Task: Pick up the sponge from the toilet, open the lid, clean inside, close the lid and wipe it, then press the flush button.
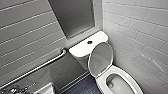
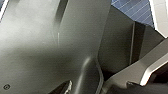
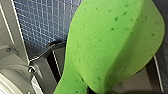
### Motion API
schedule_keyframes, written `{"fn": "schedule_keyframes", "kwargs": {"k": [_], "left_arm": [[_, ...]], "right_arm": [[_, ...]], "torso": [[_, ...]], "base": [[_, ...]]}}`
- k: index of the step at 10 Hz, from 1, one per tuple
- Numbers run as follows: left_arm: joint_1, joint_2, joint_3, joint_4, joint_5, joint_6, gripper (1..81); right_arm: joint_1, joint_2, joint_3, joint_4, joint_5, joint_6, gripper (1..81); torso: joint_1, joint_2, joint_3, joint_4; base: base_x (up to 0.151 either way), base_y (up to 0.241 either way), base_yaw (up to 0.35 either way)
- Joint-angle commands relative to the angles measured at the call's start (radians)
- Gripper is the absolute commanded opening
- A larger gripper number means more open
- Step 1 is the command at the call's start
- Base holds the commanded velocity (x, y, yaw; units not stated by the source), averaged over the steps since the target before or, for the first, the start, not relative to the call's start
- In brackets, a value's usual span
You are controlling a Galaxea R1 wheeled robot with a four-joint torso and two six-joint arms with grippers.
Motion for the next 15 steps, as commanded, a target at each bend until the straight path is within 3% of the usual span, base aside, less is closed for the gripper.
{"fn": "schedule_keyframes", "kwargs": {"k": [1,5,6,9,11,15], "left_arm": [[-0.136,-0.115,0.199,-0.008,0.197,-0.006,81.1],[-0.368,-0.236,0.386,-0.131,0.275,-0.024,81.1],[-0.437,-0.264,0.418,-0.18,0.3,-0.024,81.1],[-0.603,-0.296,0.444,-0.374,0.317,-0.023,81.1],[-0.684,-0.296,0.432,-0.495,0.295,-0.024,81.1],[-0.808,-0.302,0.412,-0.795,0.163,-0.024,81.1]], "right_arm": [[-0.052,0.106,-0.157,-0.133,-0.028,-0.029,1.0],[-0.129,0.227,-0.307,-0.219,0.053,-0.03,1.0],[-0.149,0.246,-0.335,-0.241,0.088,-0.03,1.0],[-0.184,0.353,-0.486,-0.276,0.097,-0.03,1.0],[-0.203,0.414,-0.583,-0.275,0.117,-0.03,1.0],[-0.23,0.473,-0.705,-0.269,0.194,-0.026,1.0]], "torso": [[0.0,0.0,0.0,0.0],[0.0,0.0,0.0,0.0],[0.0,0.0,0.0,0.0],[0.0,0.0,0.0,0.0],[0.0,0.0,0.0,0.0],[0.0,0.0,0.0,0.0]], "base": [[0.0,0.0,0.0],[0.0,0.0,0.0],[0.0,0.0,0.0],[0.0,0.0,0.0],[0.0,0.0,0.0],[0.0,0.0,0.0]]}}
